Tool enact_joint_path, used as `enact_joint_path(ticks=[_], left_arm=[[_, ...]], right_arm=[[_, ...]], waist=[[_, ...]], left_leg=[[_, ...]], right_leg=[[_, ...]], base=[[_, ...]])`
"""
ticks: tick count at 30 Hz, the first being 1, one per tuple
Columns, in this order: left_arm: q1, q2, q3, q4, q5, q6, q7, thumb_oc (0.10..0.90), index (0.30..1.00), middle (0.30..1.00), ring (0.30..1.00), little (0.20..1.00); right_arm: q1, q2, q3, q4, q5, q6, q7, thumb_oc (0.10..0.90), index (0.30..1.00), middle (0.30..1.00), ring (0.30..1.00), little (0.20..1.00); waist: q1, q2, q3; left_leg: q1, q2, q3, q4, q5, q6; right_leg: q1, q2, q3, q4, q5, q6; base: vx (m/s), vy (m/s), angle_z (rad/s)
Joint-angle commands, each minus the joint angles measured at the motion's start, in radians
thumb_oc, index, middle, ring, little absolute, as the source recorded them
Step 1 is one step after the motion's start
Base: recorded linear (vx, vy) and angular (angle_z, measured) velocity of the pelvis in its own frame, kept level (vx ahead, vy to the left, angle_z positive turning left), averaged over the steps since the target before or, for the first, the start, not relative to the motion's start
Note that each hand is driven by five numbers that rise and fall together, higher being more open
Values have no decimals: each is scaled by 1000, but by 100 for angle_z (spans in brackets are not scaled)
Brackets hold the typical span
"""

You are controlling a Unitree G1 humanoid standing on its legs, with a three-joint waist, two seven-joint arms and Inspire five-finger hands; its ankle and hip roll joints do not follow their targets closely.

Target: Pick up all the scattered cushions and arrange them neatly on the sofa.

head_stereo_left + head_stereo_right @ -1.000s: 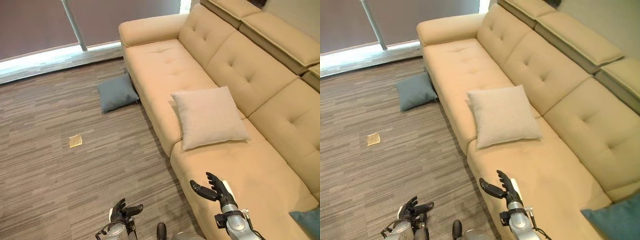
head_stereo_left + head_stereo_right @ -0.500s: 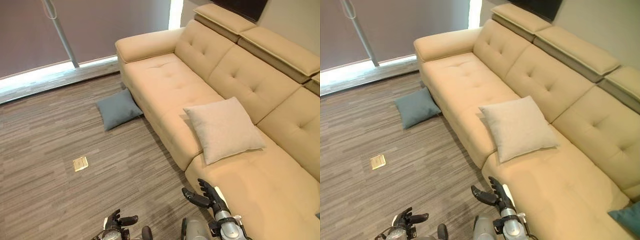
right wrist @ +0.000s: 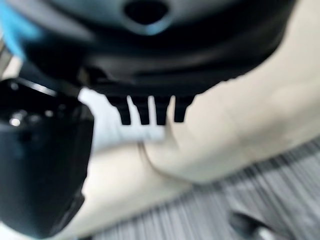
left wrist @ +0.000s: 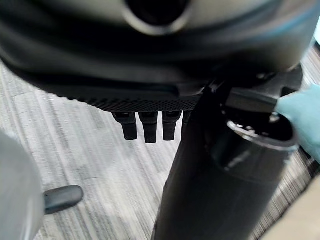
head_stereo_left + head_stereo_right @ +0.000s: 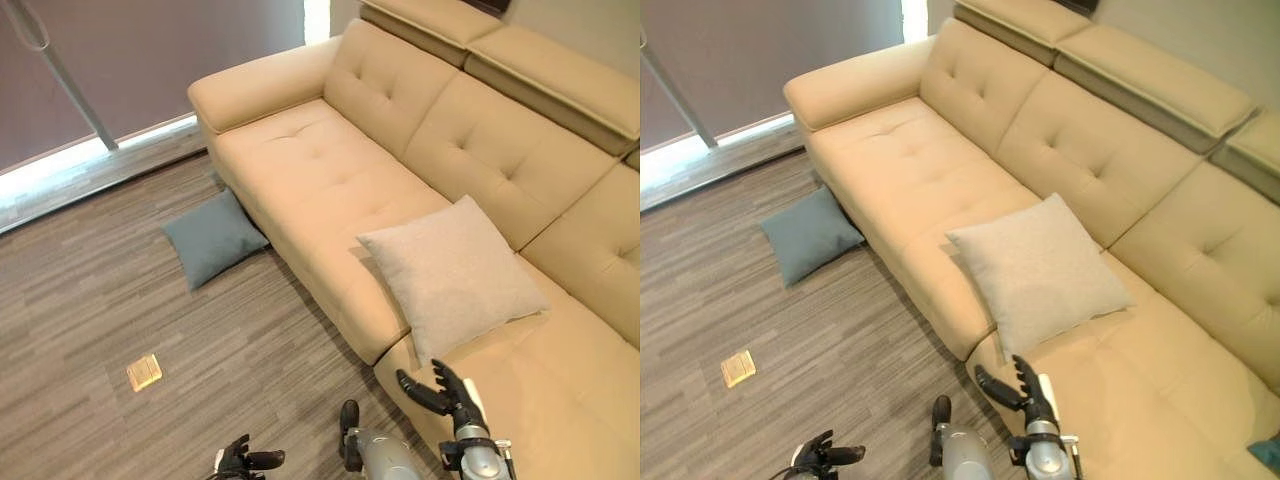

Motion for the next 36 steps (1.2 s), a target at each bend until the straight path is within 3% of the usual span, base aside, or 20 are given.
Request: enact_joint_path(ticks=[1, 3, 7, 8, 10, 12, 13, 14, 18, 23, 27, 28, 29, 30, 31, 36], left_arm=[[-1, 6, -38, -45, 36, -21, -1, 800, 900, 900, 900, 900], [-6, 12, -39, -97, 4, -29, 22, 800, 900, 900, 900, 900], [15, 10, -63, -175, -32, -28, 24, 800, 900, 900, 900, 900], [16, 11, -65, -179, -57, -25, 20, 800, 900, 900, 900, 900], [12, 20, -58, -204, -88, -26, 33, 800, 900, 900, 900, 900], [6, 32, -53, -240, -110, -35, 50, 800, 900, 900, 900, 900], [6, 32, -53, -240, -110, -35, 50, 800, 900, 900, 900, 900], [-5, 52, -49, -302, -99, -47, 66, 800, 900, 900, 900, 900], [-22, 71, -37, -333, -56, -44, 88, 800, 900, 900, 900, 900], [-24, 160, 5, -546, -20, -68, 108, 800, 900, 900, 900, 900], [-41, 214, 51, -629, 24, -65, 124, 800, 900, 900, 900, 900], [-53, 237, 70, -660, 41, -67, 133, 800, 900, 900, 900, 900], [-71, 255, 98, -674, 71, -67, 148, 800, 900, 900, 900, 900], [-113, 289, 133, -706, 153, -67, 183, 800, 900, 900, 900, 900], [-132, 297, 135, -719, 165, -76, 189, 800, 900, 900, 900, 900], [-259, 353, 118, -690, 191, -83, 213, 800, 900, 900, 900, 900]], right_arm=[[-15, -68, -40, -139, -5, -92, -65, 800, 900, 900, 900, 900], [-21, -85, -56, -156, -16, -85, -89, 800, 900, 900, 900, 900], [-19, -87, -80, -170, -6, -80, -117, 800, 900, 900, 900, 900], [-22, -87, -87, -164, 10, -80, -121, 800, 900, 900, 900, 900], [-32, -89, -96, -169, 17, -77, -118, 800, 900, 900, 900, 900], [-42, -95, -107, -164, 20, -77, -125, 800, 900, 900, 900, 900], [-42, -95, -107, -164, 20, -77, -125, 800, 900, 900, 900, 900], [-52, -95, -128, -167, 28, -79, -138, 800, 900, 900, 900, 900], [-44, -69, -165, -145, 45, -86, -152, 800, 900, 900, 900, 900], [-104, -35, -208, -94, 90, -79, -180, 800, 900, 900, 900, 900], [-159, -31, -213, -66, 104, -76, -187, 800, 900, 900, 900, 900], [-179, -39, -210, -58, 90, -76, -195, 800, 900, 900, 900, 900], [-201, -47, -209, -62, 63, -72, -206, 800, 900, 900, 900, 900], [-230, -50, -211, -83, 56, -79, -206, 800, 900, 900, 900, 900], [-237, -52, -210, -90, 54, -78, -203, 800, 900, 900, 900, 900], [-296, -98, -195, -48, 55, -73, -210, 800, 900, 900, 900, 900]], waist=[[-33, -74, 14], [-13, -102, 33], [-4, -106, 36], [5, -106, 22], [19, -101, 12], [32, -90, 9], [32, -90, 9], [44, -76, 11], [32, -56, -18], [46, -39, -45], [68, -32, -38], [80, -28, -33], [98, -22, -23], [113, -16, -29], [114, -18, -33], [102, -25, -63]], left_leg=[[-154, 110, -46, 367, 150, -32], [-270, 95, -80, 452, 88, 0], [-269, 124, -85, 335, 43, 24], [-293, 119, -135, 236, 34, 30], [-307, 100, -228, 77, 45, 19], [-300, 104, -303, -72, 116, -5], [-300, 104, -303, -73, 117, -5], [-314, 103, -350, -148, 151, -11], [-266, 95, -344, -219, 166, -18], [-213, 43, -274, -234, 121, 27], [-198, 30, -222, -225, 97, 47], [-196, 31, -206, -223, 93, 48], [-191, 34, -184, -219, 83, 50], [-193, 39, -154, -222, 76, 49], [-189, 40, -149, -221, 72, 47], [-167, 23, -153, -235, 67, 44]], right_leg=[[78, 10, 115, -14, -116, 81], [110, 13, 179, -23, -128, 79], [131, 30, 253, -8, -146, 94], [145, 25, 304, -11, -154, 104], [167, 29, 349, -12, -168, 109], [181, 36, 374, -15, -174, 114], [181, 36, 374, -15, -174, 114], [205, 34, 396, -25, -185, 123], [208, 12, 401, -30, -177, 139], [192, -47, 442, -2, -164, 186], [164, -73, 433, 45, -161, 208], [145, -87, 401, 65, -155, 215], [127, -121, 328, 91, -153, 224], [136, -172, 199, 67, -142, 223], [140, -180, 178, 53, -139, 225], [167, -183, 209, -21, -120, 232]], base=[[171, -149, -107], [203, -94, -125], [189, 85, -125], [241, 175, -83], [292, 223, -102], [180, 164, -70], [179, 205, -51], [157, 196, -57], [144, 213, -39], [146, 307, -22], [55, 164, -42], [4, 69, -64], [0, 74, -62], [38, 23, -55], [70, -17, -59], [134, -29, -10]])
